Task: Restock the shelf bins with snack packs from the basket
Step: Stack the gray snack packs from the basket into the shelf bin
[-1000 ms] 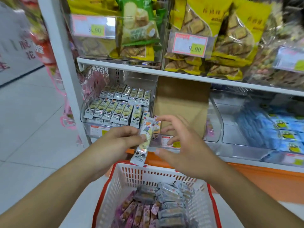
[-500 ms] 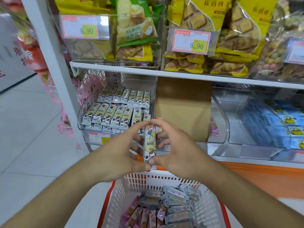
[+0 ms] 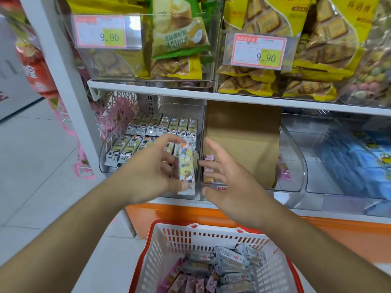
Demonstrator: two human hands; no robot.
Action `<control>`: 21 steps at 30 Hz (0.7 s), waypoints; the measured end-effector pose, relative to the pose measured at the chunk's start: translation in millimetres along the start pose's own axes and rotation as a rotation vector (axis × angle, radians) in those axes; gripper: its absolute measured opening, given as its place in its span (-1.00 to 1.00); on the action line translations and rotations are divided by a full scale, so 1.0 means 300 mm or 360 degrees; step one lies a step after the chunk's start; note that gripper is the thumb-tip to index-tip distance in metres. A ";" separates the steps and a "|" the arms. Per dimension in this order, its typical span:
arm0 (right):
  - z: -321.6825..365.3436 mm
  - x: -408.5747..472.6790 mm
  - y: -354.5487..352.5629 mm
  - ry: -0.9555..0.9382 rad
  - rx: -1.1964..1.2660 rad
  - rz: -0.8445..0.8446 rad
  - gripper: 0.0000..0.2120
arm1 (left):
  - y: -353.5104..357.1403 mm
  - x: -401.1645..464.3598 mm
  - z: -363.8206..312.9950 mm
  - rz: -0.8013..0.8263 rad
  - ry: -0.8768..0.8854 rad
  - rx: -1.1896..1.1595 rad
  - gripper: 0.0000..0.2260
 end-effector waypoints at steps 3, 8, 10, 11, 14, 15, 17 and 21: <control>-0.016 0.015 -0.002 -0.0038 -0.0197 -0.0107 -0.12 | -0.054 0.082 0.010 -0.0102 0.0066 0.0142 -0.26; -0.040 0.021 0.017 -0.0008 -0.0335 -0.0023 -0.15 | -0.073 0.205 0.032 -0.0064 0.0057 0.0669 -0.24; -0.045 0.022 0.021 0.0010 -0.0351 0.0018 -0.15 | -0.060 0.231 0.046 0.0000 0.0014 0.0811 -0.24; -0.048 0.023 0.022 0.0017 -0.0351 0.0027 -0.15 | -0.052 0.240 0.054 0.0033 -0.0012 0.0886 -0.23; -0.060 0.029 0.031 0.0027 -0.0360 0.0033 -0.16 | -0.034 0.252 0.076 0.0115 -0.0045 0.1069 -0.24; -0.063 0.032 0.032 0.0027 -0.0368 0.0031 -0.15 | -0.032 0.254 0.083 0.0127 -0.0043 0.1105 -0.24; -0.069 0.034 0.032 0.0036 -0.0382 0.0033 -0.15 | -0.033 0.259 0.095 0.0129 -0.0049 0.1144 -0.25; -0.074 0.029 0.034 0.0067 -0.0357 0.0073 -0.16 | -0.047 0.265 0.109 0.0098 -0.0039 0.1206 -0.24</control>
Point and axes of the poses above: each hand's wrist, its own x-axis towards the middle knuckle, its own y-axis out of the palm, z = x × y, the point moved 2 cm from there along x, towards the middle knuckle, and after that the axes turned 8 degrees about -x, right-handed, at the moved point
